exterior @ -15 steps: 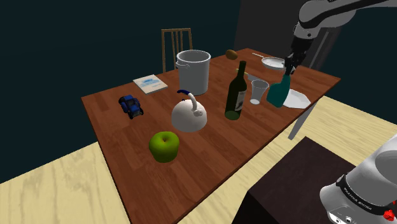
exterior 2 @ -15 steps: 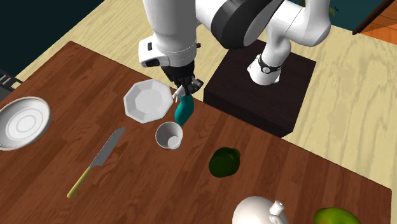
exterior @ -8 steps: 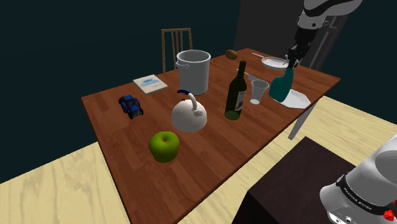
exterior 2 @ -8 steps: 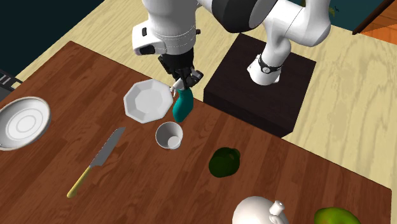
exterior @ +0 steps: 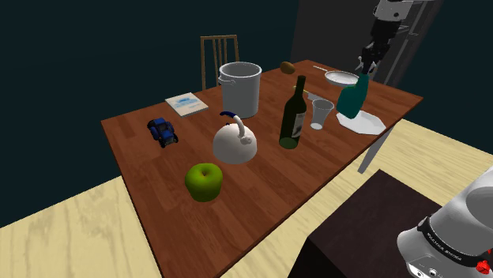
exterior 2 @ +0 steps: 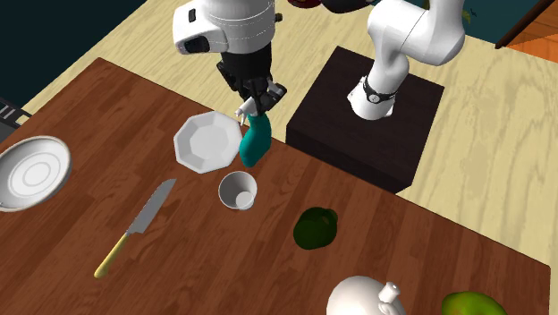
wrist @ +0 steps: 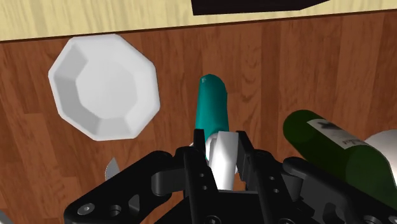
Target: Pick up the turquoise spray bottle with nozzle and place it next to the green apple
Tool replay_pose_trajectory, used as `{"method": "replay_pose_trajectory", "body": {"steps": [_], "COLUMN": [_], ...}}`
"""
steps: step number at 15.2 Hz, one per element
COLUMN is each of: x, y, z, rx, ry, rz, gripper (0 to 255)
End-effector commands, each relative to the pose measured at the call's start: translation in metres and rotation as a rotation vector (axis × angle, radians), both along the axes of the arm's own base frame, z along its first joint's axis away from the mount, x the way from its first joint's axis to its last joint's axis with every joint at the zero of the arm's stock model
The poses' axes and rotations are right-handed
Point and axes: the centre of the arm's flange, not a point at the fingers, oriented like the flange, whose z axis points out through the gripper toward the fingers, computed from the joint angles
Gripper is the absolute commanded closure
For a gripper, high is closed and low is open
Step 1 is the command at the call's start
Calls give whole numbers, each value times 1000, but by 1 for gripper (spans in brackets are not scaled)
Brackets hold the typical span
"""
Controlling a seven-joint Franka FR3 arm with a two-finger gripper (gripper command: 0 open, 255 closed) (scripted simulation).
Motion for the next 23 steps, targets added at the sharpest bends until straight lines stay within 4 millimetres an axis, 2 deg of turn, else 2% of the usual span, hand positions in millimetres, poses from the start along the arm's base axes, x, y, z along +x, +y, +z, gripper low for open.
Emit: {"method": "replay_pose_trajectory", "body": {"steps": [1,23], "x": [0,0], "y": [0,0], "z": [10,127], "rx": [0,0], "ry": [0,0], "rz": [0,0], "gripper": [255,255]}}
